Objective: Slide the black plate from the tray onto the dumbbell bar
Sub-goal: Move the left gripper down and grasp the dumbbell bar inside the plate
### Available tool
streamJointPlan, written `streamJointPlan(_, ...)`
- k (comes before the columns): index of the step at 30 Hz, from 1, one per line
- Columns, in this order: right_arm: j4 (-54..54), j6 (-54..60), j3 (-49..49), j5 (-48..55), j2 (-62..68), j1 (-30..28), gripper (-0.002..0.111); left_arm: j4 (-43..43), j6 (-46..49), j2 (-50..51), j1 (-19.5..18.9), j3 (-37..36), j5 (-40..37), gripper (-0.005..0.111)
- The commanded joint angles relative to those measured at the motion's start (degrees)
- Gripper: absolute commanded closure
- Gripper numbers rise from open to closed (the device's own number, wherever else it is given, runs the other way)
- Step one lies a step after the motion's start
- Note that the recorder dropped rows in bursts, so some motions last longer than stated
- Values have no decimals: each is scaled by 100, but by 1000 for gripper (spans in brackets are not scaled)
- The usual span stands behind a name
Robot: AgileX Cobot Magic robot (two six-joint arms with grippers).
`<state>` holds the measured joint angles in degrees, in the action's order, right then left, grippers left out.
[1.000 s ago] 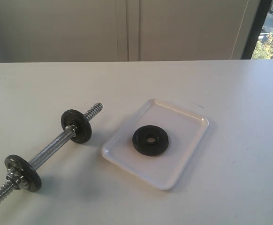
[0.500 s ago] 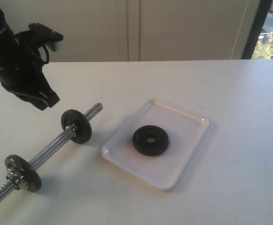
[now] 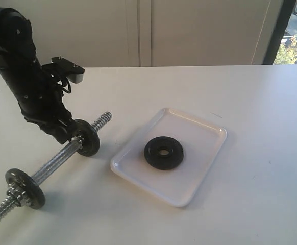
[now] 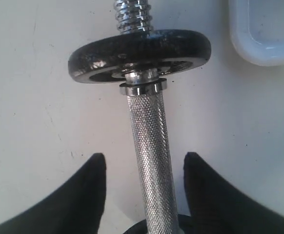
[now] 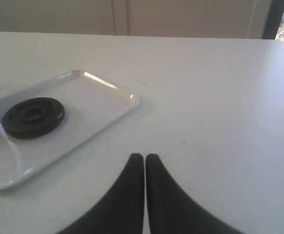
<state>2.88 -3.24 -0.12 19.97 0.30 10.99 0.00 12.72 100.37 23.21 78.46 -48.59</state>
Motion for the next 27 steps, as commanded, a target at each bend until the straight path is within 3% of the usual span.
streamJointPlan(1, 68, 51, 12, -31, -30, 38, 106, -126, 12, 113, 24, 26, 55, 47)
streamJointPlan(27, 70, 61, 12, -111, -30, 38, 106, -608, 568, 909, 24, 26, 428, 48)
